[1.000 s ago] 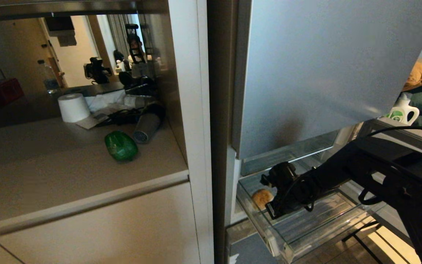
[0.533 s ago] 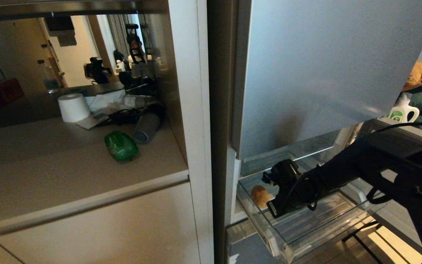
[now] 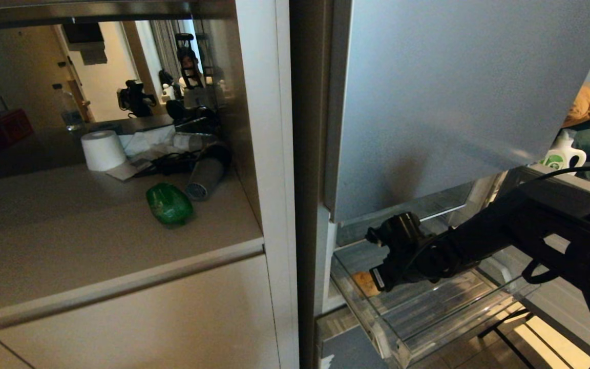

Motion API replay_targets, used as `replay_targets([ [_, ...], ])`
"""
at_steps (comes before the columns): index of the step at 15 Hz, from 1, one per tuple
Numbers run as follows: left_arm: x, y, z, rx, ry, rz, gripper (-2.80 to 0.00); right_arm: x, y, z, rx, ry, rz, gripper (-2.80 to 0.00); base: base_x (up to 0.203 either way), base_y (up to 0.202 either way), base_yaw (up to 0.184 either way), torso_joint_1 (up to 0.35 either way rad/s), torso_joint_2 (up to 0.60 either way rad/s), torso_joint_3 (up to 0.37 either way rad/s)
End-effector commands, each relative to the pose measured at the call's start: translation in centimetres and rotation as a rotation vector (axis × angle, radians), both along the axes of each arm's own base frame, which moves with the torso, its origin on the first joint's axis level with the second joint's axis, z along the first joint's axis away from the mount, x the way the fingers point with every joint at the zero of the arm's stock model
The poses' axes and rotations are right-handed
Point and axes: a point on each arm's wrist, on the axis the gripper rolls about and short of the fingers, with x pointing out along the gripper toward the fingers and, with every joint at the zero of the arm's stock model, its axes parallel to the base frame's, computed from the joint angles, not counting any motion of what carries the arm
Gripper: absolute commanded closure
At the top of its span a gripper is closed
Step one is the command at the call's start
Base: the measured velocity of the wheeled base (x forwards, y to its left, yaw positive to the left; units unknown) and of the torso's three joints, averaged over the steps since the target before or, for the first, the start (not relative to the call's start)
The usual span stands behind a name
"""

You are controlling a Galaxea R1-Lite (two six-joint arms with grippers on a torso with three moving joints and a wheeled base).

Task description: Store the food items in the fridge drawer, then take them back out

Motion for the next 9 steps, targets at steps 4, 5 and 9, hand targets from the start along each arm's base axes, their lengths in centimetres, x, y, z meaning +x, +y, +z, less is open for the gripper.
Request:
replay_targets([
  [4,0.1,0.0,-0.3,0.0,0.011,-0.001,0.0,0.4,0.7,-1.1,0.002,0.007,0.006,-2.8,0.0,0.0,0.0,0.0,0.0,0.0],
  [5,0.1,0.0,-0.3,0.0,0.011,-0.002,0.0,0.4,0.8,-1.3,0.001,0.011,0.01,-2.8,0.0,0.0,0.0,0.0,0.0,0.0],
  [9,0.1,0.0,-0.3,0.0,0.011,-0.001,0.0,0.8,1.7,-1.8,0.021,-0.008,0.033,-2.8,0.0,0.0,0.0,0.0,0.0,0.0],
])
